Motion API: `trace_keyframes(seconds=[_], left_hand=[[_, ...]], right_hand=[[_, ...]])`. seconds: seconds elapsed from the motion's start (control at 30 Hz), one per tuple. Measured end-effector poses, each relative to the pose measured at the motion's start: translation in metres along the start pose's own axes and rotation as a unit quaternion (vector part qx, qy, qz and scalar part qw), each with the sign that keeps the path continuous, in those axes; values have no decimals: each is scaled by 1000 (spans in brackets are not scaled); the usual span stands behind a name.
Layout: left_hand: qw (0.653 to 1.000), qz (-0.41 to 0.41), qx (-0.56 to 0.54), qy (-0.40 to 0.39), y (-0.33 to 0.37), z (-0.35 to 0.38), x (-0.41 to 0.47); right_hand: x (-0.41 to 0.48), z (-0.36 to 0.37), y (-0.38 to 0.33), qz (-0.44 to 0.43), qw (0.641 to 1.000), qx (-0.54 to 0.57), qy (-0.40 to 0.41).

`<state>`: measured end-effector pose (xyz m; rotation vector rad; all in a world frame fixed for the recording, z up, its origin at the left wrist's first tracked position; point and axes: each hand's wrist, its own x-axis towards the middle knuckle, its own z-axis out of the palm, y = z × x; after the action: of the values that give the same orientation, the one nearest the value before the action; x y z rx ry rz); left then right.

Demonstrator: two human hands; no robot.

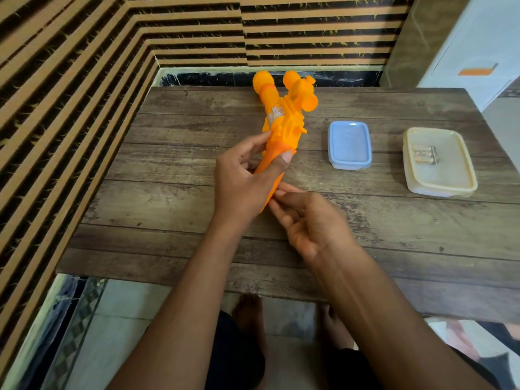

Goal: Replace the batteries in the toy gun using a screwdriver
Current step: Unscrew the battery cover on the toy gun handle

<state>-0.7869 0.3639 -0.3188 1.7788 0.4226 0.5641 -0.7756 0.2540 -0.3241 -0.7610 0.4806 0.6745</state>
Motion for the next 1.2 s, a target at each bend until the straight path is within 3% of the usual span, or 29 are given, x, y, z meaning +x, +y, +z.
trace_keyframes(seconds=[0.17,0.33,0.4,0.5,0.57,0.63,0.73,0.97,1.1,1.2], left_hand=[[1000,-8,-17,15,5,2,0],[995,-19,-75,57,7,2,-3],[993,-28,-90,72,6,0,-6],[985,-50,-130,99,3,-6,-11],[977,-71,-163,119,0,-9,-11],[967,-96,-193,136,-1,-13,-11],[953,-130,-233,141,-3,-17,-10],[932,-208,-254,154,-7,-18,-6],[928,-233,-252,142,-13,-21,-4],[930,-250,-240,123,-16,-25,-1]], right_hand=[[2,-1,2,-63,996,-62,24],[0,-3,-15,-169,945,-280,16],[3,-12,-23,-225,872,-434,24],[7,-24,-34,-274,701,-654,77],[8,-28,-39,-276,645,-707,91],[12,-29,-40,-263,618,-736,88],[18,-29,-41,-249,612,-746,87],[22,-29,-45,-262,652,-707,74],[18,-34,-48,-325,677,-656,81],[13,-32,-48,-388,658,-643,56]])
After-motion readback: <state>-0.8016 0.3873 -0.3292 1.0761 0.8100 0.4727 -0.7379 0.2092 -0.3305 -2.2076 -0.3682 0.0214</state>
